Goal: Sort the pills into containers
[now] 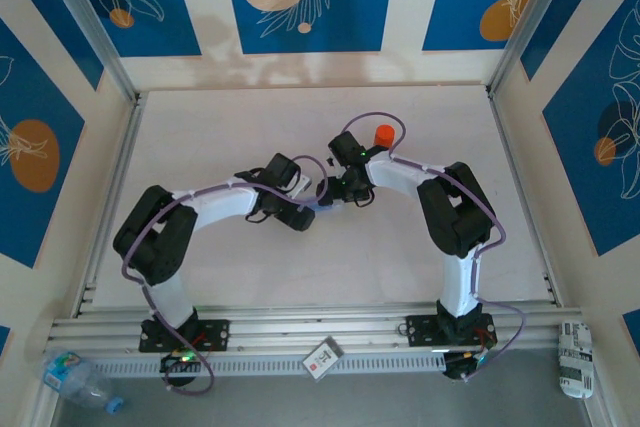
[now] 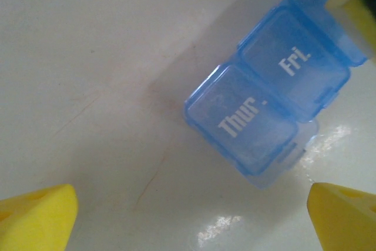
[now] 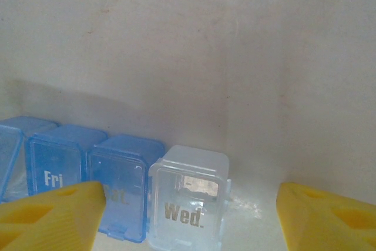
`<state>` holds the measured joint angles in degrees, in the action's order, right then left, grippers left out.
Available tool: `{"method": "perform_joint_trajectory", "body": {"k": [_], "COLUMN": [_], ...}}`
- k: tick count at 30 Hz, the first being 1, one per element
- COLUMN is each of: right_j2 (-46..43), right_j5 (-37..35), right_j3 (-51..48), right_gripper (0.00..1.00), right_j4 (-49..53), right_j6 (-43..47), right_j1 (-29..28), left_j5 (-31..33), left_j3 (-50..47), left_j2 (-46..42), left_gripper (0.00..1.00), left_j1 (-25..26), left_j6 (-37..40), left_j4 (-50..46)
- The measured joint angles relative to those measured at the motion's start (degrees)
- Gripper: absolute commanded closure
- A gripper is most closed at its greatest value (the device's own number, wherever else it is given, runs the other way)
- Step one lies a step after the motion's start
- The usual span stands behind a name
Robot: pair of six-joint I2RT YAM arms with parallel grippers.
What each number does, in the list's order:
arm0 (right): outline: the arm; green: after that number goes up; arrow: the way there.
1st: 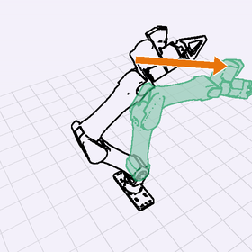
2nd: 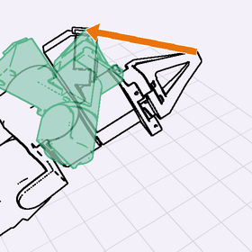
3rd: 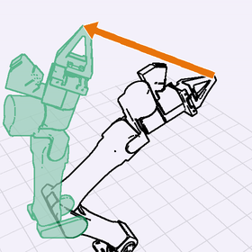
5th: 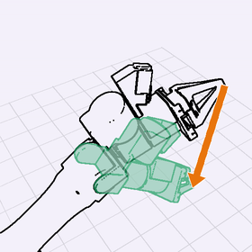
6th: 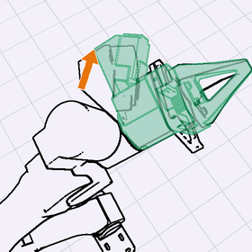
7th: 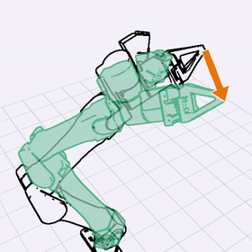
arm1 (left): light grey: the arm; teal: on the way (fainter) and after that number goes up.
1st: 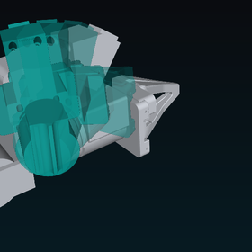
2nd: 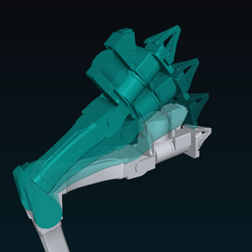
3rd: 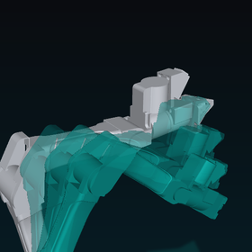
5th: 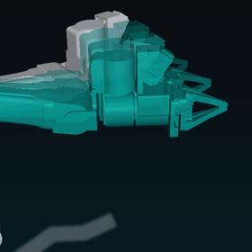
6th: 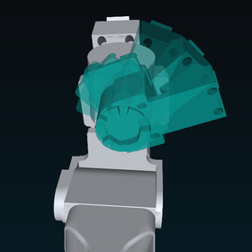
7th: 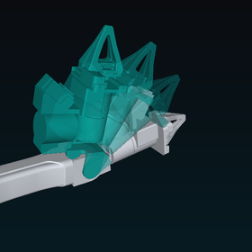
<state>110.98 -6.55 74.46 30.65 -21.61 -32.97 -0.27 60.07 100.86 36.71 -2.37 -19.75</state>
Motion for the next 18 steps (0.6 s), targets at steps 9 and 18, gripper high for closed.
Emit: {"method": "perform_joint_trajectory", "body": {"k": [9, 18], "right_j2": [0.0, 0.0], "right_j5": [0.2, 0.8], "right_j3": [-0.2, -0.7], "right_gripper": [0.23, 0.23], "right_j4": [-0.5, -1.6], "right_j6": [0.0, -0.5], "right_j1": [0.0, 0.0], "left_j5": [1.0, 0.7], "left_j3": [2.5, 6.3], "left_j2": [0.3, 1.7], "left_gripper": [0.0, 0.0], "left_j1": [-3.3, -6.6], "left_j6": [0.0, -0.1], "left_j4": [0.0, 0.2]}}
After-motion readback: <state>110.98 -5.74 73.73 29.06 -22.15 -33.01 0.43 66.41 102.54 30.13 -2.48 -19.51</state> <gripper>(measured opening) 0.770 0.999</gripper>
